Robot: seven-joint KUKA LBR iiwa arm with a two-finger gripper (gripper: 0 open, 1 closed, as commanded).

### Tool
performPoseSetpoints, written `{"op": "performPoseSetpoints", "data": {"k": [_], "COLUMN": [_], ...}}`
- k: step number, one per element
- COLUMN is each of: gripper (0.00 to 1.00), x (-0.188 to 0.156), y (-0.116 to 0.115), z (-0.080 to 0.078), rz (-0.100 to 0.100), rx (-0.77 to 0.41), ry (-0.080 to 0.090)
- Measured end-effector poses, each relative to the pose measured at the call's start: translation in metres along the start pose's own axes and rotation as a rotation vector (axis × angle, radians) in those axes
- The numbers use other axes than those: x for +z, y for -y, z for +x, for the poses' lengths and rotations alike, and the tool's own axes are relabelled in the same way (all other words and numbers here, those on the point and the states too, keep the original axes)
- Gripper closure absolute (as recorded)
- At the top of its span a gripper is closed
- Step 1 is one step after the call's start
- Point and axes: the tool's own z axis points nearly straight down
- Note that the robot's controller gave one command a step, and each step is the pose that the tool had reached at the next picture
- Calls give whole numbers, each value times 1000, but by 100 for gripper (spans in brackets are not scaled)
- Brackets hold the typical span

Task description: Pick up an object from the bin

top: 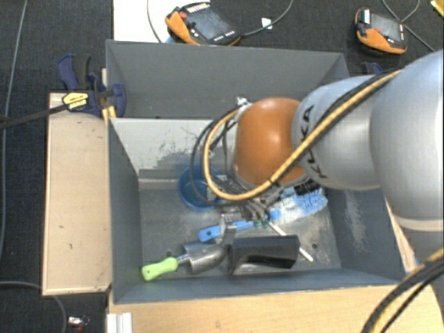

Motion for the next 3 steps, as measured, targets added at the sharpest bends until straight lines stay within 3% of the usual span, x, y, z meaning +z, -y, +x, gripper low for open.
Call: {"op": "performPoseSetpoints", "data": {"k": [1,2,3], "gripper": [0,0,0], "x": [0,4,6], "y": [2,2,2], "z": [7,3,4], "rz": [0,-1,-1], "rx": [226,237,37], "ry": [-2,3,1]}}
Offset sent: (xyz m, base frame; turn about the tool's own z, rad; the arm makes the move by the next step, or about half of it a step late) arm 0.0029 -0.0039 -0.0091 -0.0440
